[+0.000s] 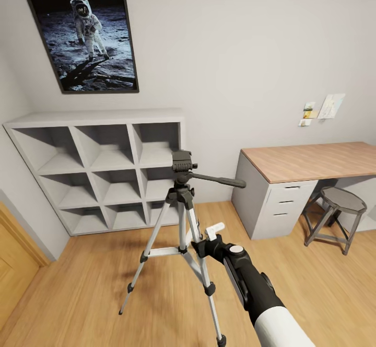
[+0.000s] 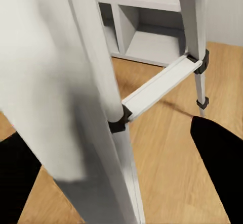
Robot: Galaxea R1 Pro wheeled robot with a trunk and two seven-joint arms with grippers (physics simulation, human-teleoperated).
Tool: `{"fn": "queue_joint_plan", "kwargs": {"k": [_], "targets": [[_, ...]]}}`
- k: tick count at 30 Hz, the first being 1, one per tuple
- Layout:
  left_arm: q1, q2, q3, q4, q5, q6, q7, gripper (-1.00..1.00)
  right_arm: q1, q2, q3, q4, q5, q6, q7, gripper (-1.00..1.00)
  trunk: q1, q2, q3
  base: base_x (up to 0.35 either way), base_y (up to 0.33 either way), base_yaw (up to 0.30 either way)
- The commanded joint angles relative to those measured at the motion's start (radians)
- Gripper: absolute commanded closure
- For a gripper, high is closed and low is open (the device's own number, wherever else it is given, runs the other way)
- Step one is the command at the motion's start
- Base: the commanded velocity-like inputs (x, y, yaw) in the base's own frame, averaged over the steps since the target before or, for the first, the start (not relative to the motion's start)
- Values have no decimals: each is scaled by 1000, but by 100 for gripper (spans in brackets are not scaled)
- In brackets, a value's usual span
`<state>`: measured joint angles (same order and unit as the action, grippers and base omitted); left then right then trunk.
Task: Attach the digital camera to the camera tripod in the bedroom.
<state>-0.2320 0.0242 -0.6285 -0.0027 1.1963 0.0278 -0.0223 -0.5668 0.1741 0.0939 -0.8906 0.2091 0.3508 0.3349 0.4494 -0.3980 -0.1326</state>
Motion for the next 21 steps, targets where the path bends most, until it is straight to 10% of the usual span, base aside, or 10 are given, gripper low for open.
{"fn": "queue_joint_plan", "kwargs": {"k": [1,21], "targets": [[-1,0,-8,0,9,3,-2,100,-1,0,-2,5,15,3,4,100,1,-2,-2,0,0,0],[-1,0,-8,0,9,3,-2,100,0,0,-1,13,12,-83,10,100,1,-2,-2,0,0,0]]}}
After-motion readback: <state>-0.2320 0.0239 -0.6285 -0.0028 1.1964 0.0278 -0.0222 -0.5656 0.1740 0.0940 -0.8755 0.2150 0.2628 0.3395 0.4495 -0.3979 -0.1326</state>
